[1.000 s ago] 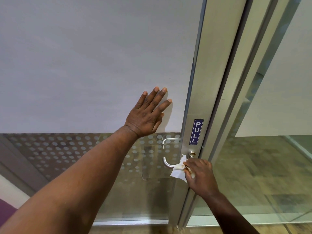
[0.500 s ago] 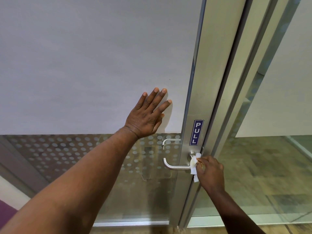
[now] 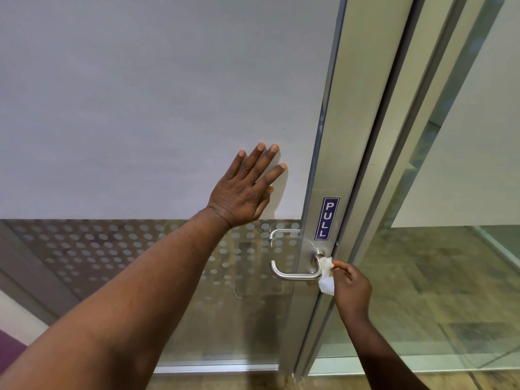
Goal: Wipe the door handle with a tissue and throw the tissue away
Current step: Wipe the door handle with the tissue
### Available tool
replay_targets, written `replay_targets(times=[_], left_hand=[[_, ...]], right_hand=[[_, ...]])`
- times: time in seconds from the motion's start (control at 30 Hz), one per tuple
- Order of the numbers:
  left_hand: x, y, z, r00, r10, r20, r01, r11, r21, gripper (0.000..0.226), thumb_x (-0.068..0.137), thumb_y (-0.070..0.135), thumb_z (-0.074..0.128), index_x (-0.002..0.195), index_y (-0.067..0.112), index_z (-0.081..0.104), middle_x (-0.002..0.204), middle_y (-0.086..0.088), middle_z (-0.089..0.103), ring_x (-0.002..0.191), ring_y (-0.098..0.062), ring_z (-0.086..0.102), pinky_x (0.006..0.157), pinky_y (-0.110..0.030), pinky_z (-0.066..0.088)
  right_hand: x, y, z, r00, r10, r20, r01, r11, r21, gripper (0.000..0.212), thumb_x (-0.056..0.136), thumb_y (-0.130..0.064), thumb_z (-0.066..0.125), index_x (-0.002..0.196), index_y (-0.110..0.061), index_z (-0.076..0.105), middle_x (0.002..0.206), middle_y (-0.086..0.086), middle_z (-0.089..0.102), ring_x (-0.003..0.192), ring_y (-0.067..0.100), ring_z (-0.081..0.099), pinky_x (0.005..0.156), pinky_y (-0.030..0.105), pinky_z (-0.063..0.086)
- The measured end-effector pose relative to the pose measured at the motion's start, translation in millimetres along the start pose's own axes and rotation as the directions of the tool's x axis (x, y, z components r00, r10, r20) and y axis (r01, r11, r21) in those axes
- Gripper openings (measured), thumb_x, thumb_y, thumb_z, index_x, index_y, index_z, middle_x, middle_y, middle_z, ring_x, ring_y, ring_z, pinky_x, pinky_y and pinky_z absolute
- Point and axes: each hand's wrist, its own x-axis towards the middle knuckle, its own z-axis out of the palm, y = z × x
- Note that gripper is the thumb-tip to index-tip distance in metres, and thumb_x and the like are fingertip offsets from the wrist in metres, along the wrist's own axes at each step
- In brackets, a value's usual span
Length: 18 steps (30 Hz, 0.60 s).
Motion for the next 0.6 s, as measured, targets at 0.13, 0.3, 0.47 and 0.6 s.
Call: replay_targets(times=[0.13,0.3,0.47,0.6], left_hand=[[0,0,0,1.000,-0.001,-0.005,0.001,1.000,-0.008,0.067,0.103,0.033,0.041,0.163,0.019,0.017,0.170,-0.015,0.012,0.159,-0.028,-0.006,0.128,-0.046,-0.007],[0,-1,2,1.000,0.004,-0.010,-0.004,1.000,0.000,0.068,0.103,0.034,0.041,0.164,0.019,0.014,0.172,-0.012,0.006,0.159,-0.029,-0.006,0.128,-0.046,-0.007],[0,0,2,1.000,0.005,-0.019,-0.005,1.000,-0.004,0.066,0.103,0.034,0.041,0.164,0.019,0.017,0.172,-0.012,0.005,0.159,-0.029,-0.005,0.128,-0.047,-0.006],[0,0,0,1.000,0.000,-0.016,0.000,1.000,0.002,0.065,0.103,0.033,0.042,0.163,0.019,0.019,0.170,-0.015,0.013,0.159,-0.029,-0.006,0.128,-0.046,-0.007]], right_hand=[[-5,-8,8,0.991,-0.122,0.047,0.124,0.991,-0.050,0.028,0.088,-0.001,0.063,0.109,-0.013,0.077,0.101,-0.008,0.074,0.090,-0.010,0.066,0.083,0.002,0.045],[-4,-7,7,0.942,-0.317,0.113,0.331,0.933,-0.141,0.025,0.086,-0.003,0.072,0.109,-0.013,0.077,0.106,-0.005,0.073,0.099,0.009,0.068,0.092,0.025,0.050],[3,-16,14,0.927,-0.341,0.158,0.372,0.888,-0.269,0.013,0.086,-0.016,0.073,0.097,-0.023,0.076,0.100,-0.011,0.067,0.088,0.010,0.064,0.077,0.028,0.052],[3,-15,19,0.976,-0.217,0.029,0.218,0.952,-0.212,0.007,0.087,-0.019,0.070,0.090,-0.026,0.072,0.099,-0.008,0.066,0.084,0.013,0.064,0.073,0.030,0.051]])
